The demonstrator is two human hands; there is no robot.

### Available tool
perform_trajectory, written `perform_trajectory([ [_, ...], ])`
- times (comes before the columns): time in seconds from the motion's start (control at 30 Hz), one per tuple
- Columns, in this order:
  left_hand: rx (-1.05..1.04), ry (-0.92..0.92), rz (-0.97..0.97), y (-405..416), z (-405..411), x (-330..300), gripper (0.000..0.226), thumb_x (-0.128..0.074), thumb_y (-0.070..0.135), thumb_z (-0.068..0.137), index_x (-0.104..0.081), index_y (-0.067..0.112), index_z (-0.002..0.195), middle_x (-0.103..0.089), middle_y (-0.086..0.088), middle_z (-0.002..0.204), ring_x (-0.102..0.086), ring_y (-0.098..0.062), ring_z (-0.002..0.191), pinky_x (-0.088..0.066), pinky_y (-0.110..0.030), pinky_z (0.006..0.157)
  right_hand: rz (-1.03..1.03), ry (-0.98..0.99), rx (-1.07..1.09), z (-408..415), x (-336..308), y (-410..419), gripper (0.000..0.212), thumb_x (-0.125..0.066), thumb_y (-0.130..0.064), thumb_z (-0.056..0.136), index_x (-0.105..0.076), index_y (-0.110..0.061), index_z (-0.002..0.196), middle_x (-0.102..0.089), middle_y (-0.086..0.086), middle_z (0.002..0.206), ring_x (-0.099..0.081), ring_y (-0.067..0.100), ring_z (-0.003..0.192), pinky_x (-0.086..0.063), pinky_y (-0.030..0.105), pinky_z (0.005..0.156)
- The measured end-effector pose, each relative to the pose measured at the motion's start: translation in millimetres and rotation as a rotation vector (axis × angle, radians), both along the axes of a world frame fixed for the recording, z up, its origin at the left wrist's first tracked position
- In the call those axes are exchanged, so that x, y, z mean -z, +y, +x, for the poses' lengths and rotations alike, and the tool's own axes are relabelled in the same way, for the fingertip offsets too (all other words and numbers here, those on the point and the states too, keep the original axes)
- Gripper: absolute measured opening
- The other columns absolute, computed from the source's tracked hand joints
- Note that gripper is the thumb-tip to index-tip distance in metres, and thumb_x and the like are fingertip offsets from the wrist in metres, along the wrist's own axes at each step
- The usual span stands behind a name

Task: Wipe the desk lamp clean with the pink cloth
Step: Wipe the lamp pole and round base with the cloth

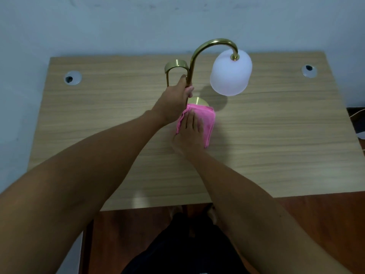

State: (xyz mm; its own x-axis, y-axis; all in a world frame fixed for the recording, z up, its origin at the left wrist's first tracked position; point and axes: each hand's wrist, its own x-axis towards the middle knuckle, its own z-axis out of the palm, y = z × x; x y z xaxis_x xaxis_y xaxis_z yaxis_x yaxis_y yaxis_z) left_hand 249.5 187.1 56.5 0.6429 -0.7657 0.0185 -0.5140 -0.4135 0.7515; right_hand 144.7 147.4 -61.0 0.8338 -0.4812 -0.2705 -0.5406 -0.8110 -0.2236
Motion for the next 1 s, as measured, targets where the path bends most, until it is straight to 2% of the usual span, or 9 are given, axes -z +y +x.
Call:
perform_trajectory([
  [0.1, 0.005, -0.002, -0.002, 2, 1, 0, 0.028, -0.037, 0.021, 0.111, -0.05, 0.001, 0.126, -0.069, -0.009, 0.096, -0.069, -0.03, 0.083, -0.056, -0.054, 0.079, -0.062, 0.006, -0.139, -25, 4, -29, 0.073, -0.034, -0.034, 0.107, 0.004, -0.004, 0.162, 0.004, 0.017, 0.171, 0.003, 0.032, 0.159, 0.017, 0.046, 0.12],
  [0.23, 0.016, -0.027, 0.001, 2, 3, 2, 0.031, -0.037, 0.019, 0.111, -0.049, -0.002, 0.13, -0.071, -0.014, 0.1, -0.07, -0.033, 0.087, -0.056, -0.053, 0.081, -0.035, 0.043, -0.084, -24, 8, -67, 0.073, -0.03, -0.039, 0.107, 0.005, -0.007, 0.163, 0.005, 0.014, 0.172, 0.004, 0.029, 0.16, 0.006, 0.053, 0.127],
  [0.4, 0.021, -0.089, 0.005, -1, 4, 7, 0.033, -0.038, 0.017, 0.111, -0.048, -0.006, 0.133, -0.073, -0.018, 0.106, -0.073, -0.031, 0.09, -0.059, -0.046, 0.082, 0.126, -0.014, -0.09, 17, 5, -90, 0.069, -0.023, -0.042, 0.107, 0.007, -0.013, 0.163, 0.01, 0.009, 0.172, 0.01, 0.028, 0.159, 0.006, 0.058, 0.127],
  [0.5, 0.026, -0.114, 0.016, -2, 4, 8, 0.033, -0.038, 0.018, 0.111, -0.049, -0.006, 0.132, -0.073, -0.019, 0.106, -0.074, -0.031, 0.091, -0.061, -0.043, 0.081, 0.006, -0.012, -0.161, 17, 6, -74, 0.071, -0.028, -0.044, 0.106, 0.0, -0.012, 0.164, 0.003, 0.01, 0.173, 0.003, 0.028, 0.16, 0.0, 0.056, 0.128],
  [0.63, 0.022, -0.106, 0.036, -1, 5, 6, 0.032, -0.04, 0.017, 0.11, -0.048, -0.004, 0.133, -0.073, -0.017, 0.106, -0.074, -0.031, 0.092, -0.06, -0.05, 0.082, 0.034, -0.038, -0.203, -15, 13, -56, 0.072, -0.024, -0.04, 0.104, 0.01, -0.015, 0.163, 0.017, 0.009, 0.171, 0.016, 0.028, 0.158, 0.01, 0.058, 0.126],
  [0.77, 0.02, -0.119, 0.036, 1, 5, 7, 0.034, -0.039, 0.015, 0.11, -0.047, -0.007, 0.135, -0.073, -0.018, 0.108, -0.073, -0.034, 0.094, -0.058, -0.053, 0.084, 0.088, -0.076, -0.162, -17, 12, -85, 0.071, -0.015, -0.047, 0.099, 0.006, -0.024, 0.164, 0.012, 0.004, 0.172, 0.02, 0.024, 0.154, 0.018, 0.054, 0.121],
  [0.87, 0.054, -0.158, 0.044, 2, 7, 9, 0.032, -0.04, 0.011, 0.11, -0.048, -0.01, 0.133, -0.071, -0.023, 0.111, -0.072, -0.04, 0.091, -0.058, -0.056, 0.081, 0.122, -0.059, -0.149, 16, 10, -104, 0.067, -0.007, -0.05, 0.1, 0.004, -0.03, 0.163, 0.01, 0.001, 0.172, 0.017, 0.03, 0.156, 0.019, 0.054, 0.119],
  [0.93, 0.048, -0.149, 0.036, 1, 7, 11, 0.031, -0.041, 0.012, 0.11, -0.048, -0.008, 0.132, -0.071, -0.019, 0.103, -0.072, -0.036, 0.085, -0.06, -0.052, 0.077, 0.143, -0.027, -0.229, 39, 10, -110, 0.06, -0.019, -0.045, 0.105, -0.007, -0.032, 0.163, 0.002, 0.002, 0.173, 0.009, 0.032, 0.159, 0.01, 0.056, 0.124],
  [1.0, 0.034, -0.143, 0.043, 0, 8, 13, 0.034, -0.042, 0.014, 0.109, -0.046, -0.007, 0.136, -0.072, -0.019, 0.101, -0.073, -0.033, 0.085, -0.061, -0.046, 0.076, 0.191, -0.026, -0.336, 53, 4, -117, 0.057, -0.037, -0.033, 0.107, -0.024, -0.026, 0.161, -0.012, 0.006, 0.172, -0.003, 0.031, 0.159, 0.0, 0.054, 0.127],
])
